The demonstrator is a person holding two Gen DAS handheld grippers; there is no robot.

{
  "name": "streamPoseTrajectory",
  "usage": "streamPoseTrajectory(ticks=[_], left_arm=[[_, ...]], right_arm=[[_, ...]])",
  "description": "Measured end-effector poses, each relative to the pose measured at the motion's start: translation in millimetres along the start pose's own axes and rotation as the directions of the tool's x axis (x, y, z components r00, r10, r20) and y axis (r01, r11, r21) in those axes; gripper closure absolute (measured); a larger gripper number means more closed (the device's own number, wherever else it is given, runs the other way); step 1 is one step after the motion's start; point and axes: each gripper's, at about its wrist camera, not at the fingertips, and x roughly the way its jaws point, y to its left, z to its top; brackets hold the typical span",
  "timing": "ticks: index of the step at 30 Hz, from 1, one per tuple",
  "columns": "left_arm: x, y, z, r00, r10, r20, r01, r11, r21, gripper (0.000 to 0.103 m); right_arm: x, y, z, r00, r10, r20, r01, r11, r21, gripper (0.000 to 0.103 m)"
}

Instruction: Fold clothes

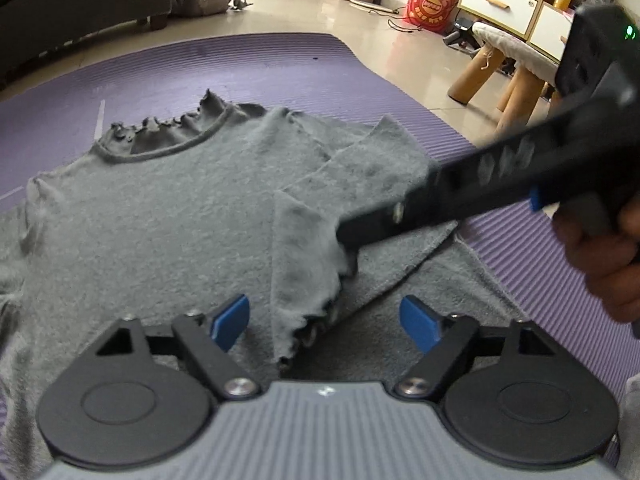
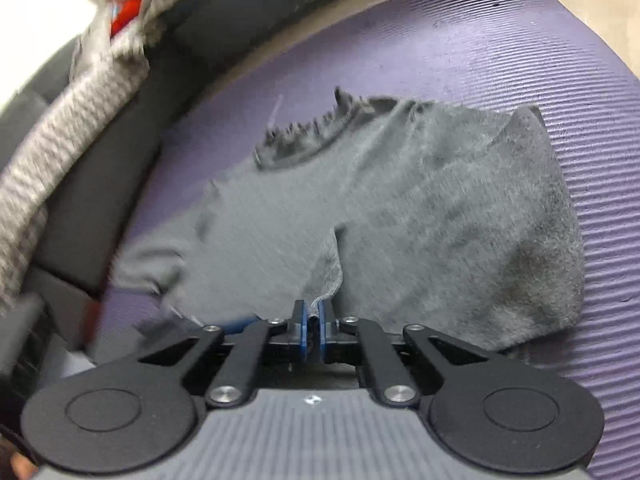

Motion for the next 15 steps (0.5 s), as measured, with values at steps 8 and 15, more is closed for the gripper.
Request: streamPoseTrajectory(ticks=[8,15], left_arm=[[0.8,18.3,1.3,0.999,-0.032,0.002,0.032,0.988,-0.153,0.087],[-17.3,53.2,5.3,0.993,-0.067,0.101,0.104,0.898,-0.427,0.101]], right_arm=[[-17.9,16.1,8.0,0.999,0.018,0.050,-0.015,0.998,-0.060,0.097],[-54.0,36.9,-5.0,0.973,-0.178,0.144,0.217,0.920,-0.326,0.059]])
